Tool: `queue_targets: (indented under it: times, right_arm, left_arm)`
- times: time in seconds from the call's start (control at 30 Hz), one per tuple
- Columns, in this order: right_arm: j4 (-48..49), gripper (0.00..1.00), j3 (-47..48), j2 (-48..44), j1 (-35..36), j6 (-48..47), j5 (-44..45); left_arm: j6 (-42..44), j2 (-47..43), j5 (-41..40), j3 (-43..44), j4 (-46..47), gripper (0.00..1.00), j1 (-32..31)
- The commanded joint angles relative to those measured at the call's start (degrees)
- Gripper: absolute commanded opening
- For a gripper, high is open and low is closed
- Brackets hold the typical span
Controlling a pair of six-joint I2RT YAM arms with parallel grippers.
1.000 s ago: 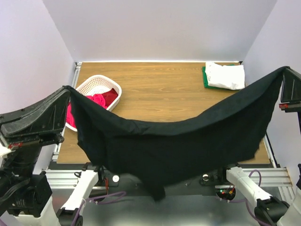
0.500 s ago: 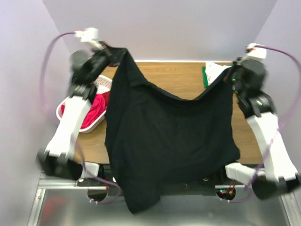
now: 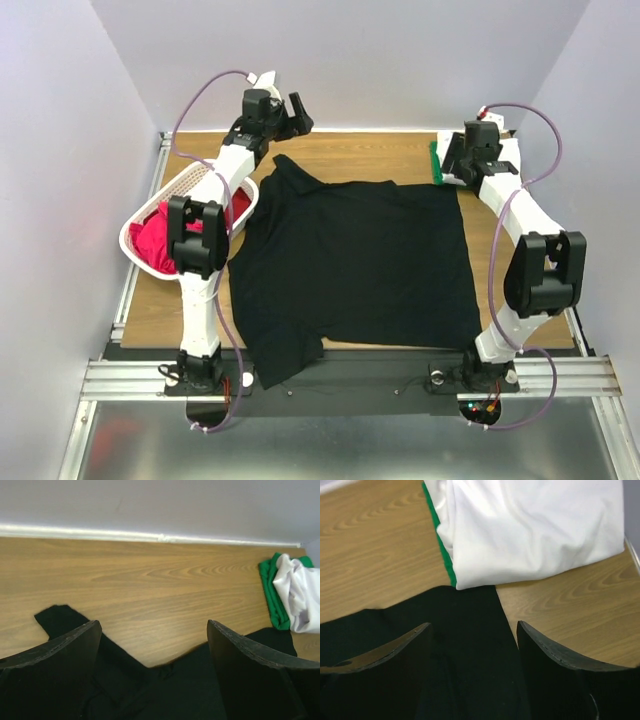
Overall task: Fold and stack the t-shirts
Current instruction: Flatten the tshirt out
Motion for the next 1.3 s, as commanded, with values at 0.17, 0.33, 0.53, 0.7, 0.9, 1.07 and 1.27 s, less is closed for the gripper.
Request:
queue_targets:
  times: [0.17, 0.33, 0.53, 0.7, 0.9, 1.07, 1.27]
  right_arm:
    - [5.8, 0.76, -8.5, -14.7, 0.4, 0.6, -7.9]
    - [6.4, 0.84, -15.1, -18.9, 0.6, 2.7, -17.6]
    - [8.7, 0.84, -23.3, -20.3, 1.0, 5.0, -24.3]
    - [8.9, 0.84, -26.3, -16.9, 0.9, 5.2, -24.1]
    - [9.0, 0.85, -25.6, -10.4, 1.0, 5.8, -23.8]
    - [9.0, 0.85, -23.5, -5.1, 1.0, 5.8, -22.1]
    - [8.8, 0.85, -21.2, 0.4, 0.8, 5.9, -19.4]
  left_arm:
    - [4.2, -28.0, -5.5, -19.7, 13.5, 0.99, -3.8]
    - [3.6, -35.6, -9.3, -35.6, 15.2, 0.98, -6.1]
    - [2.8, -37.2, -9.2, -49.5, 17.2, 0.99, -7.4]
    - [2.6, -34.4, -6.2, -53.8, 19.3, 0.99, -7.4]
    - [1.5, -29.7, -3.7, -53.7, 21.3, 0.99, -7.4]
    - [0.9, -25.3, -2.4, -52.4, 22.2, 0.99, -7.3]
    - [0.4, -21.0, -1.0, -50.8, 22.7, 0.99, -7.3]
